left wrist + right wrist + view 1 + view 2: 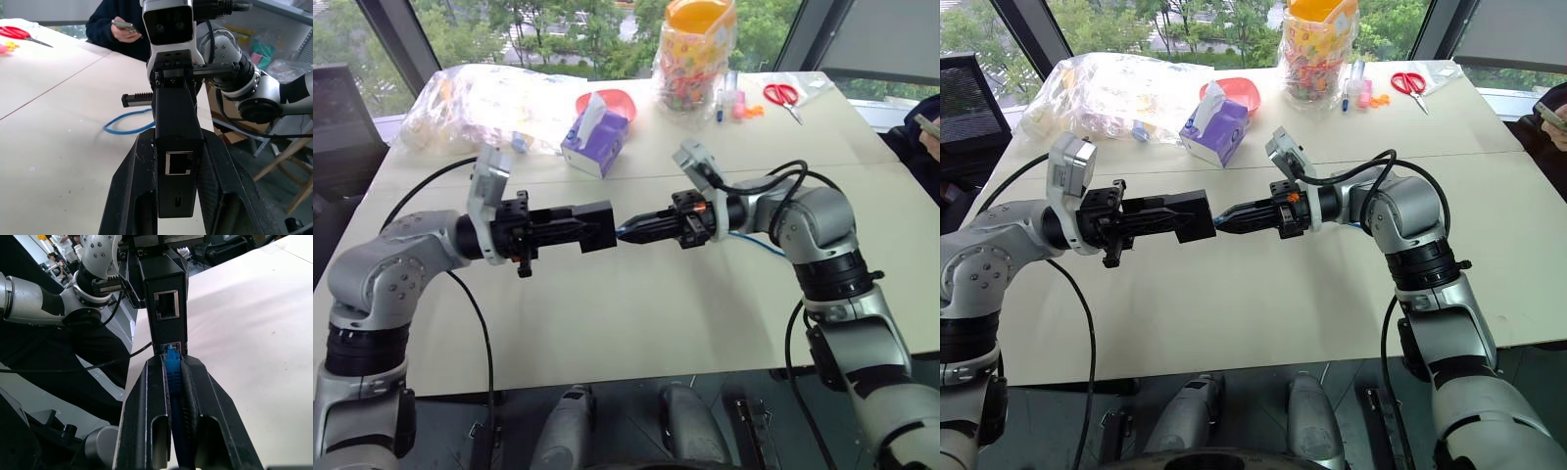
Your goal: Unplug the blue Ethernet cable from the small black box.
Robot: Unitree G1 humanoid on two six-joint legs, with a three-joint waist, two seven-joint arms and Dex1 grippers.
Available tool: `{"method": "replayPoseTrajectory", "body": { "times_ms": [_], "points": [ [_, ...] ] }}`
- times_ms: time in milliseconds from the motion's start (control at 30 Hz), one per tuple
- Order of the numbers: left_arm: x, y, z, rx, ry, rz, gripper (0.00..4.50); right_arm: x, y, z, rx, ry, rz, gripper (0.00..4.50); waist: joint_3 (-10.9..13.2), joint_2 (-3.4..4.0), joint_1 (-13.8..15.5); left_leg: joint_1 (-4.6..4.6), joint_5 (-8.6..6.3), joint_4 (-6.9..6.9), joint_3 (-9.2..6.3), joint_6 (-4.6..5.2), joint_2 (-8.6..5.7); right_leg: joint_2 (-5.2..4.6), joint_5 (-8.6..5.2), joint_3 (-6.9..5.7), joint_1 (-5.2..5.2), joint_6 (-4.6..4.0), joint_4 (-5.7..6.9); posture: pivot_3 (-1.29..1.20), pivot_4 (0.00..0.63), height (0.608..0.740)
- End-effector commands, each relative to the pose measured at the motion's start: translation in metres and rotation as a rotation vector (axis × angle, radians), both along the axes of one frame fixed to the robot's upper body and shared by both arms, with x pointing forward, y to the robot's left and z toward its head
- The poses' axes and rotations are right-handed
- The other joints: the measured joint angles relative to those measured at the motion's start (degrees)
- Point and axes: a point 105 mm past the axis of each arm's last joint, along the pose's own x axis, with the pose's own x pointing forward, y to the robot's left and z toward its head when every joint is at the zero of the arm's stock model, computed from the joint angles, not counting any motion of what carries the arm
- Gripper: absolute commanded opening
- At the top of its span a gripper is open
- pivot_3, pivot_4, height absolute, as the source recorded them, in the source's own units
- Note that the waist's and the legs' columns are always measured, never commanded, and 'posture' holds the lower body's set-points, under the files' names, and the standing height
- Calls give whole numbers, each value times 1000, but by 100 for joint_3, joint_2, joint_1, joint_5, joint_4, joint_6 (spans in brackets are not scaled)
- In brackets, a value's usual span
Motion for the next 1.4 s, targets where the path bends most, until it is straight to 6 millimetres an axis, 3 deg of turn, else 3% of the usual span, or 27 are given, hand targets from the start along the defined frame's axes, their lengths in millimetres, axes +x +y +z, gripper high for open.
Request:
{"method": "replayPoseTrajectory", "body": {
  "times_ms": [33,300,433,567,700,833,967,1167,1300,1400],
  "points": [
    [-3,0,9,1,-44,-8,484,-4,1,10,19,-44,19,25,0,0,0,0,0,0,0,0,0,0,0,0,0,0,0,0,150,726],
    [-9,2,5,20,-34,-17,484,6,-4,16,45,-15,-31,25,0,0,-4,0,0,0,0,0,0,0,0,0,0,0,0,0,150,726],
    [-12,7,6,24,-31,-11,484,24,-21,19,63,9,-121,25,0,0,-2,0,0,0,0,0,0,0,0,0,0,-1,0,0,150,726],
    [-15,12,5,33,-22,-4,484,43,-50,1,5,3,-235,25,2,-2,35,-4,0,1,1,0,-2,-1,-1,0,2,-3,-7,0,150,726],
    [-12,13,2,29,-16,14,484,57,-64,-8,-35,-46,-320,25,2,-3,-5,-7,0,1,1,0,-1,-1,-1,0,-3,-3,-5,0,150,726],
    [1,10,-13,15,13,72,484,94,-64,-25,-118,-277,-560,25,2,-2,-22,-3,0,0,3,0,0,-1,3,0,-5,5,-1,0,150,726],
    [12,-2,-31,1,33,113,484,121,-68,-42,-192,-372,-759,25,2,-2,8,-6,1,2,4,-1,-1,0,8,2,-5,11,0,0,150,726],
    [30,-14,-57,55,-11,181,484,138,-73,-57,-229,-421,-920,25,3,-3,12,-12,1,4,2,-1,-3,-1,10,2,-6,13,-3,0,150,726],
    [46,-19,-77,148,-116,246,484,142,-84,-65,-243,-401,-978,1628,3,-3,6,-8,2,4,2,0,-3,0,10,2,-5,13,0,0,150,726],
    [55,-23,-84,158,-140,280,484,142,-89,-63,-217,-365,-1006,3067,3,-3,-3,-8,2,4,3,0,-3,0,10,2,-4,13,1,0,150,726]
  ]
}}
